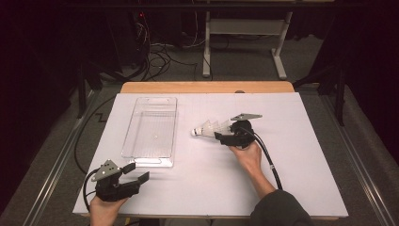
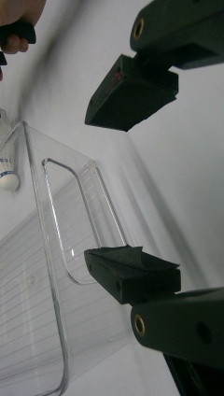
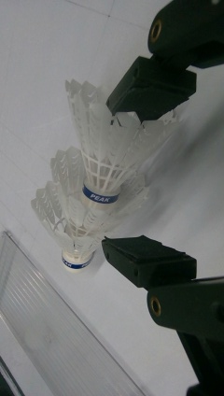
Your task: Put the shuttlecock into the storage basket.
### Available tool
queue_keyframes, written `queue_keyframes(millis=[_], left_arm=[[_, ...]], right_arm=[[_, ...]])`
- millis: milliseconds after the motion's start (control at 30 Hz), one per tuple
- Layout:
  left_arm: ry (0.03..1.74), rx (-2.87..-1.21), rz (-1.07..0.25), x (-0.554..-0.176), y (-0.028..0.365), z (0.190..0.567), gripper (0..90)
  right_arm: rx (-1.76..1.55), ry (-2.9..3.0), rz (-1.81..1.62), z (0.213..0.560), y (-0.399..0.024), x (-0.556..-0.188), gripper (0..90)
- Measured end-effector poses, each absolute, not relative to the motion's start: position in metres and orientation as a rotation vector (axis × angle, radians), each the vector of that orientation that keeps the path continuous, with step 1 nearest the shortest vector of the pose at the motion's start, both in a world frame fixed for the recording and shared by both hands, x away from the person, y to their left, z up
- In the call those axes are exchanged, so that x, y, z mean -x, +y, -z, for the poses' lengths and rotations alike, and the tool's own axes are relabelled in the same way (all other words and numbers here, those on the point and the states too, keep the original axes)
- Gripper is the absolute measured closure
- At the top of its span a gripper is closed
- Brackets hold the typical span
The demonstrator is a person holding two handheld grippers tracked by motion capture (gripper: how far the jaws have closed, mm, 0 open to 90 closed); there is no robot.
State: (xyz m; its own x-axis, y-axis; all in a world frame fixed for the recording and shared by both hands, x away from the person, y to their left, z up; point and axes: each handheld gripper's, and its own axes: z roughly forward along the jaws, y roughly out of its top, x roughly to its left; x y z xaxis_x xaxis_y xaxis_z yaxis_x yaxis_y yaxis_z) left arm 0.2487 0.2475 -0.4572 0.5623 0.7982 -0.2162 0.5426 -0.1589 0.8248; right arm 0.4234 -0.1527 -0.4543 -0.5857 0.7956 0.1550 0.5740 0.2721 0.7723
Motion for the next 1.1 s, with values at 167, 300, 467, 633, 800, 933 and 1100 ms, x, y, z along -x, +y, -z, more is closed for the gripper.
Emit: queue_keyframes(millis=[167, 300, 467, 633, 800, 933, 1100], left_arm=[[1.096, -1.835, -0.332, -0.249, 0.247, 0.457, 31.4], [1.096, -1.837, -0.334, -0.249, 0.247, 0.457, 31.4], [1.096, -1.84, -0.334, -0.249, 0.246, 0.457, 31.5], [1.096, -1.838, -0.335, -0.249, 0.247, 0.457, 31.5], [1.095, -1.839, -0.335, -0.249, 0.247, 0.457, 31.5], [1.095, -1.839, -0.334, -0.249, 0.247, 0.457, 31.4], [1.094, -1.84, -0.334, -0.249, 0.246, 0.457, 31.4]], right_arm=[[-1.257, 2.28, -1.224, 0.454, -0.152, -0.424, 35.1], [-1.251, 2.29, -1.23, 0.454, -0.149, -0.424, 35.3], [-1.247, 2.303, -1.234, 0.456, -0.147, -0.425, 36.1], [-1.254, 2.306, -1.242, 0.456, -0.146, -0.427, 37.5], [-1.247, 2.311, -1.244, 0.455, -0.144, -0.428, 38.4], [-1.247, 2.316, -1.244, 0.454, -0.143, -0.43, 39.7], [-1.252, 2.323, -1.243, 0.454, -0.141, -0.433, 41.6]])
